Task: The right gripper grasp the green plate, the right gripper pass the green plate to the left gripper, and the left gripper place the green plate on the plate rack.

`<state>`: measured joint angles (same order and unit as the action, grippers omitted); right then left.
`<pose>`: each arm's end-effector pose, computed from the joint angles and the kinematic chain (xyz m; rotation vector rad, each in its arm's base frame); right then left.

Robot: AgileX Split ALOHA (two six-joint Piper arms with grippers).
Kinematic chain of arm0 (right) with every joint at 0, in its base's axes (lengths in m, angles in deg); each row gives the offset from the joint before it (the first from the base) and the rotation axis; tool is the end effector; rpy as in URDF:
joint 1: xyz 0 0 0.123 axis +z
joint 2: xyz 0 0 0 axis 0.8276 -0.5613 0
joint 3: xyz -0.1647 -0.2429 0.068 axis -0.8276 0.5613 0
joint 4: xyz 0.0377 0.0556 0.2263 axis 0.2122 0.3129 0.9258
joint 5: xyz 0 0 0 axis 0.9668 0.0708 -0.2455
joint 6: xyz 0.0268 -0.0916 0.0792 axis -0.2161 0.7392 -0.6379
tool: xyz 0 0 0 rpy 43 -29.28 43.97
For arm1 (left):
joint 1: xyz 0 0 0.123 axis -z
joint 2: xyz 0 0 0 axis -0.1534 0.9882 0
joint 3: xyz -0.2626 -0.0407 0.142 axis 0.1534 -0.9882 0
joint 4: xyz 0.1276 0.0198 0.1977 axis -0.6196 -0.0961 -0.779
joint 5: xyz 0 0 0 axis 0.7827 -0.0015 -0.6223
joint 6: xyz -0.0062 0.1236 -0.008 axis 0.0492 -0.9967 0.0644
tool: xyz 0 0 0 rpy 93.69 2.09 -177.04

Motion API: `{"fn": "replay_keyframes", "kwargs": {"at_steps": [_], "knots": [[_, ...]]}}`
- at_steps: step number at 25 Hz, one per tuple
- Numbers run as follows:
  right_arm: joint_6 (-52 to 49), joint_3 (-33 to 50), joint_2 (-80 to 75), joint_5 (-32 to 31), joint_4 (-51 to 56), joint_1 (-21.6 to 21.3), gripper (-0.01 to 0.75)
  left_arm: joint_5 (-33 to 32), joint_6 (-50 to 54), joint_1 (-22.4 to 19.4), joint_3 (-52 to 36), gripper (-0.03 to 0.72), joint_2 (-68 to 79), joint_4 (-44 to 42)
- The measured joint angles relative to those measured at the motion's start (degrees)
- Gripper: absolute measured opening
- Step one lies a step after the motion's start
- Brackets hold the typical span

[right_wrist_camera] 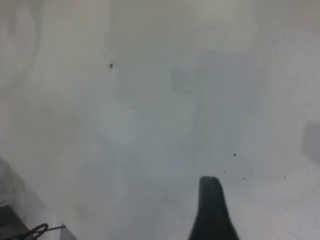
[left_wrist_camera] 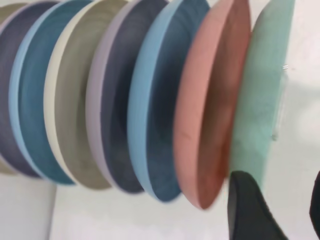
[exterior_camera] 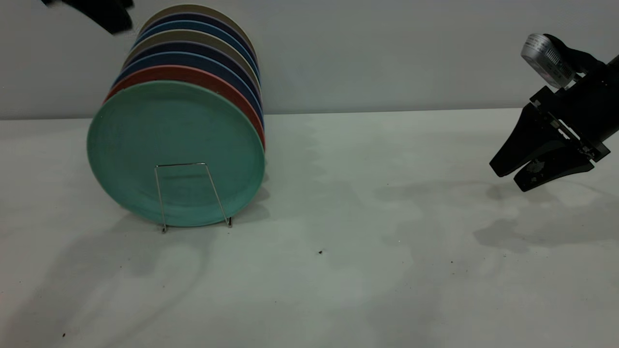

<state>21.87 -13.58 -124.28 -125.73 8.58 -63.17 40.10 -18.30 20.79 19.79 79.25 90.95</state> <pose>0.4145 0.0283 0.0904 -0.3865 2.7708 1.0070 0.3817 -0.0940 0.2963 1.5855 2.0241 0.2024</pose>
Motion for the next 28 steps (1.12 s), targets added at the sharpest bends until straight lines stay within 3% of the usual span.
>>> {"fn": "replay_keyframes", "kwargs": {"at_steps": [2, 6, 8, 11, 18, 22, 28], "knots": [[0.0, 0.0, 0.0, -0.1, 0.0, 0.0, 0.566, -1.4, 4.9, 0.0, 0.0, 0.337, -1.9, 0.0], [-2.3, -0.4, 0.3, -0.6, -2.9, 0.3, 0.566, -2.7, 28.0, -1.6, 0.0, 0.351, -5.4, 0.0], [-6.4, -1.3, 1.3, -0.8, -8.4, 1.1, 0.566, -4.3, 41.9, -3.4, 0.0, 0.368, -6.7, -0.1], [-15.5, -4.0, 4.0, -1.2, -20.2, 3.9, 0.566, -7.6, 52.6, -6.2, 0.0, 0.413, -7.2, -0.8], [-37.7, -7.3, 12.0, -5.4, -46.5, 14.1, 0.566, -9.4, 56.8, -10.6, -0.5, 0.579, -7.2, -1.6], [-46.2, -7.3, 16.7, -9.1, -54.7, 17.1, 0.566, -13.6, 58.1, -11.2, -0.5, 0.579, -7.2, -2.6], [-50.5, -4.9, 28.5, -9.7, -55.7, 17.1, 0.566, -17.8, 62.7, -11.4, -0.5, 0.566, -7.3, -5.2]]}}
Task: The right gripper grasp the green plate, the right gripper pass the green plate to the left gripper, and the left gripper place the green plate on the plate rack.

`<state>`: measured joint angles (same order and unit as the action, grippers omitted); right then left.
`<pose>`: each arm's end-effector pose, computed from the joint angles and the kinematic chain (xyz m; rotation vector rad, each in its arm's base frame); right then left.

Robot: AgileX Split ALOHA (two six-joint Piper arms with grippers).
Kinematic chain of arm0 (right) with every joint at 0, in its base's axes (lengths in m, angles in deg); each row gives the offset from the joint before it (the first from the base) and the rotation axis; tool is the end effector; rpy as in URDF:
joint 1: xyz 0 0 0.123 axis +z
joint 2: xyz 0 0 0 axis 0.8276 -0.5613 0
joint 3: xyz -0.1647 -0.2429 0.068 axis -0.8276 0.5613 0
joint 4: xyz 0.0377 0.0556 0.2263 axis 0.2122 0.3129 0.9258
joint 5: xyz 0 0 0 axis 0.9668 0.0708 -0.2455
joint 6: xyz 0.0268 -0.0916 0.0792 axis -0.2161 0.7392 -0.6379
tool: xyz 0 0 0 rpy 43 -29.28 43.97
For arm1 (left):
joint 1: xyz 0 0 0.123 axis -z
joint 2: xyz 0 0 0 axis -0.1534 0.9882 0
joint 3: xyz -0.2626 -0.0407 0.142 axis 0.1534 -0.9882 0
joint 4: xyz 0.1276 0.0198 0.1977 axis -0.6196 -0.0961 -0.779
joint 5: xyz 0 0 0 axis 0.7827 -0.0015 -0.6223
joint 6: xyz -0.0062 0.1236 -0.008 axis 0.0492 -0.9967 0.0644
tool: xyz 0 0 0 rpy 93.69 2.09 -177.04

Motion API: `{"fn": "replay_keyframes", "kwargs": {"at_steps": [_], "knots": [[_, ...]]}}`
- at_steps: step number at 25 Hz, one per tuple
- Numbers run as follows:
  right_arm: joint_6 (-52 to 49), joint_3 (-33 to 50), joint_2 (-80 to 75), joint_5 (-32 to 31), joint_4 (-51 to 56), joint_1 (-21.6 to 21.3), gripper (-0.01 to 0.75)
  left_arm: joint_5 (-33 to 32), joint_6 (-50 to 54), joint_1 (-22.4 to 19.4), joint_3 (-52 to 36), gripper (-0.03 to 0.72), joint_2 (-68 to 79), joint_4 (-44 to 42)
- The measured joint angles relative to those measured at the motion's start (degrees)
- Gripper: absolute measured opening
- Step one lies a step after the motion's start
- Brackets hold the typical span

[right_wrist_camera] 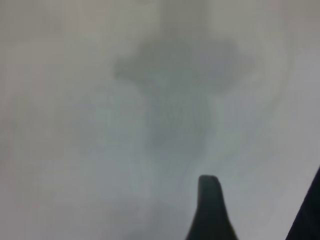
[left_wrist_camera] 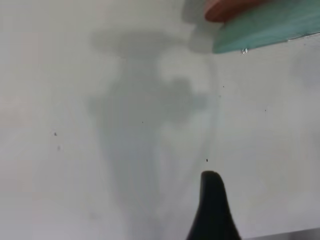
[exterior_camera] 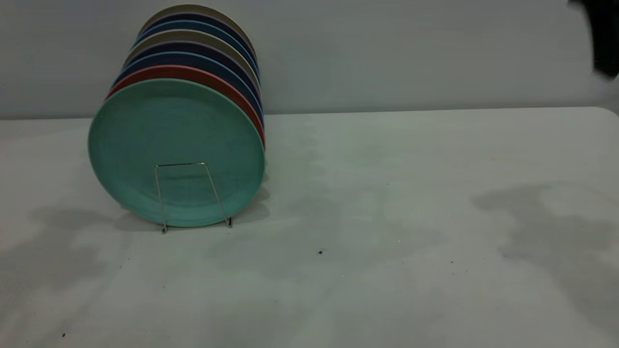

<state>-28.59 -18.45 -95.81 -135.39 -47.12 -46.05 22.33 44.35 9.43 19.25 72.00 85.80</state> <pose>0.3539 0.0476 0.2711 -0.3820 2.9129 -0.1484 0.3340 -0.0090 0.3213 0.1199 2.7598 -0.0465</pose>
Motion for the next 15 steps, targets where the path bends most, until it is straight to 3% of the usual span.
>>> {"fn": "replay_keyframes", "kwargs": {"at_steps": [8, 15], "knots": [[-0.1, 11.8, 24.7, -1.0, 3.7, 0.0, 0.566, 0.0, 1.2, 0.0, -1.2, 0.566, -0.9, 0.1], [-0.1, 22.9, 45.4, -1.8, 4.2, 0.0, 0.566, 0.0, 1.3, 0.0, -13.4, 0.546, -12.8, 0.8]]}}
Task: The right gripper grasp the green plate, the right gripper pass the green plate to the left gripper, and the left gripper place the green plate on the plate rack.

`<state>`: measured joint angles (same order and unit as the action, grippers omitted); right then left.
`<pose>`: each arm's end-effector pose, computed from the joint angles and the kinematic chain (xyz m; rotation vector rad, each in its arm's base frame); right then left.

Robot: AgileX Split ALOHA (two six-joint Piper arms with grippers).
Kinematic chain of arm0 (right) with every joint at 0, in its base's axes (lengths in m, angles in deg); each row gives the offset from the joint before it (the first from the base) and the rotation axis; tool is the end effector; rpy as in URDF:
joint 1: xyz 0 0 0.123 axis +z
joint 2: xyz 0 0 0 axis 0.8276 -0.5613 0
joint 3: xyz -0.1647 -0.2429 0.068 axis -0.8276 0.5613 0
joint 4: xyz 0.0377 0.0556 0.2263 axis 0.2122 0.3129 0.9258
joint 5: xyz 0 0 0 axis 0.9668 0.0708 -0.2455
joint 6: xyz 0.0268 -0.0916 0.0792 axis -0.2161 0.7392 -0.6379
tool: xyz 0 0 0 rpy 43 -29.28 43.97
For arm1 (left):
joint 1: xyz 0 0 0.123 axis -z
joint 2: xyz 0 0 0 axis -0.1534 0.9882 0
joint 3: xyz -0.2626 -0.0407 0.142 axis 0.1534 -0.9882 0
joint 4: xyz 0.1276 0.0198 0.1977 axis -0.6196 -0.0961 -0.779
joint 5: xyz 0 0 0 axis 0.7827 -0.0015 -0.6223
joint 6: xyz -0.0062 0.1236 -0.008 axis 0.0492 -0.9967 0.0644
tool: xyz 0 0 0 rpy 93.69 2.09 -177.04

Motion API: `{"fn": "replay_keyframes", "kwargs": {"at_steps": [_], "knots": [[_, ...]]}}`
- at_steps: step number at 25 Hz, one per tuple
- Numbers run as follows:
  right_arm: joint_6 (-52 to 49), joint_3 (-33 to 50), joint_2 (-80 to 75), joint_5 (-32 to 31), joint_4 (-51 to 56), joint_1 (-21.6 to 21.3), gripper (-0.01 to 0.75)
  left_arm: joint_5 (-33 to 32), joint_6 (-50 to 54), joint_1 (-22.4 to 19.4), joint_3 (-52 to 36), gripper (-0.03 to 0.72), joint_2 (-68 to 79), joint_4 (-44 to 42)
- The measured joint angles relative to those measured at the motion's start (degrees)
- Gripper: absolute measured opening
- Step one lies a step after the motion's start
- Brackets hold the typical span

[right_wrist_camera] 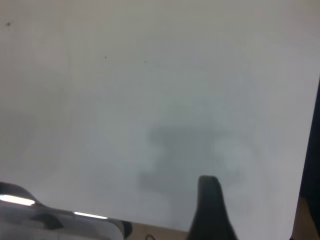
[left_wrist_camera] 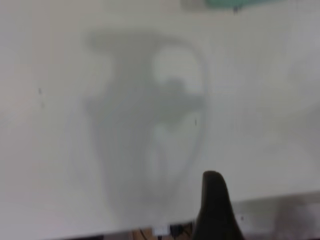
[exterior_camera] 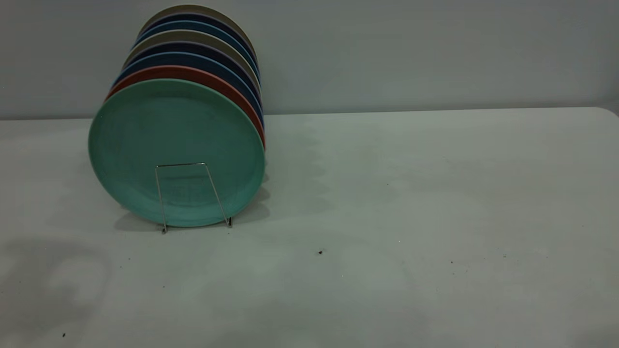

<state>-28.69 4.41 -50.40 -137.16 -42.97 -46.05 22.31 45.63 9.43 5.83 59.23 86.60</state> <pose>0.1530 0.0213 0.3628 -0.2977 2.5658 -0.0157 0.2660 -0.0098 0.3226 0.0847 2.7724 -0.0722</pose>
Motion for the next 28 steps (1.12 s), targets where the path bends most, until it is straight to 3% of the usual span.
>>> {"fn": "replay_keyframes", "kwargs": {"at_steps": [14, 21, 28], "knots": [[0.1, 25.0, 31.8, 0.0, 1.4, 0.0, 0.566, 0.0, 0.2, 0.0, -25.3, 0.52, -47.4, 0.1], [0.1, 35.7, 43.9, 5.1, 1.4, 0.0, 0.566, 0.5, 0.2, 0.0, -34.3, 0.519, -76.3, 0.1], [0.1, 37.0, 48.2, 5.8, 3.2, 0.0, 0.566, 0.3, 2.1, 0.0, -38.9, 0.519, -78.0, -0.1]]}}
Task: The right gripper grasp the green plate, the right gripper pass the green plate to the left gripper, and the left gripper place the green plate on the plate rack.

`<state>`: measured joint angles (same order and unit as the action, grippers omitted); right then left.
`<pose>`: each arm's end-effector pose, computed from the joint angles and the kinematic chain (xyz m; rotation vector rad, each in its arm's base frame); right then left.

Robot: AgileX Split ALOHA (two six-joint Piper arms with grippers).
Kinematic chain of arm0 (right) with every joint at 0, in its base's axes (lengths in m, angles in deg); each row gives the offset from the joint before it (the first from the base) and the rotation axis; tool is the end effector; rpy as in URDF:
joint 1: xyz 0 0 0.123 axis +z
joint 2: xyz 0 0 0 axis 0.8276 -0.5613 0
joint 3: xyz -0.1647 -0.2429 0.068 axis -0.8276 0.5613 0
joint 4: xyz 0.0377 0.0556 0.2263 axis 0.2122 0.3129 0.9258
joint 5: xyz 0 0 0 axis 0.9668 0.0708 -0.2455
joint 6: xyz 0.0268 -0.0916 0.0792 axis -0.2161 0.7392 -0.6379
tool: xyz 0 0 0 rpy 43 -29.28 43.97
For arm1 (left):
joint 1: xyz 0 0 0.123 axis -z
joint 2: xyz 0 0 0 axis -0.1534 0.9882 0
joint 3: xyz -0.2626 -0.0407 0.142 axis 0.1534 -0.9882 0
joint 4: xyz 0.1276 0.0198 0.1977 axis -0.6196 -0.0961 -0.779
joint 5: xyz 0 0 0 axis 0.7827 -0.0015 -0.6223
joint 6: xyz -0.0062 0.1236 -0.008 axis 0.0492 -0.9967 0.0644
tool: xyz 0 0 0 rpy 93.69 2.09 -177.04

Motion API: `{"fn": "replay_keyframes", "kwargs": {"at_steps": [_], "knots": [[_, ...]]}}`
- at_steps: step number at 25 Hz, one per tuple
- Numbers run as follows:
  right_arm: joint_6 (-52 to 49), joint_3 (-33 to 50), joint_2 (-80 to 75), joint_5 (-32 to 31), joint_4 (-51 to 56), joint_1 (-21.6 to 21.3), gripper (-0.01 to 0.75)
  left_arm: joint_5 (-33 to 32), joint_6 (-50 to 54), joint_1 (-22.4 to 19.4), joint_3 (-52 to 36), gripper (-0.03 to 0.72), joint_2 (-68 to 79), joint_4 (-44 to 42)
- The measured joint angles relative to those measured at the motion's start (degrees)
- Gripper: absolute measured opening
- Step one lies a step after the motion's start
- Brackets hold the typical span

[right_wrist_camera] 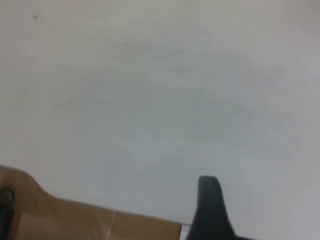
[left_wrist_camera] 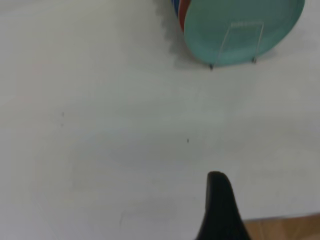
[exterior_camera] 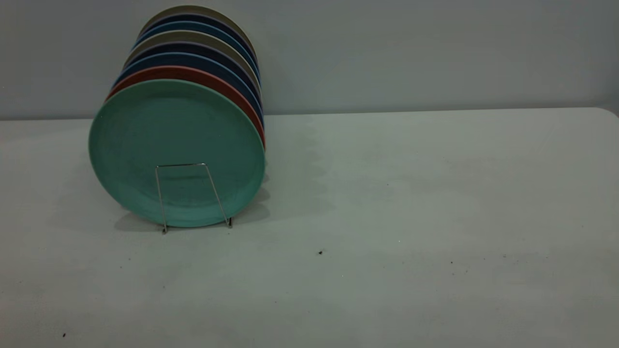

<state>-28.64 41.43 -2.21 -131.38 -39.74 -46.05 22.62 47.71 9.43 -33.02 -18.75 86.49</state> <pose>0.0071 0.0027 0.2380 -0.2622 2.2747 0.0753 -0.0158 -0.0066 0.2706 0.0490 2.0861 -0.0620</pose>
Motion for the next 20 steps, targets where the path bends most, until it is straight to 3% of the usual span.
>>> {"fn": "replay_keyframes", "kwargs": {"at_steps": [7, 20], "knots": [[0.0, 0.0, 0.2, 0.0, 0.3, 0.0, 0.566, 0.0, -1.5, 0.0, -3.3, 0.519, 0.2, -4.2], [0.0, 0.0, 0.2, 0.1, 0.3, 0.0, 0.566, 1.3, -1.7, 0.0, -6.1, 0.519, 0.2, -2.4]]}}
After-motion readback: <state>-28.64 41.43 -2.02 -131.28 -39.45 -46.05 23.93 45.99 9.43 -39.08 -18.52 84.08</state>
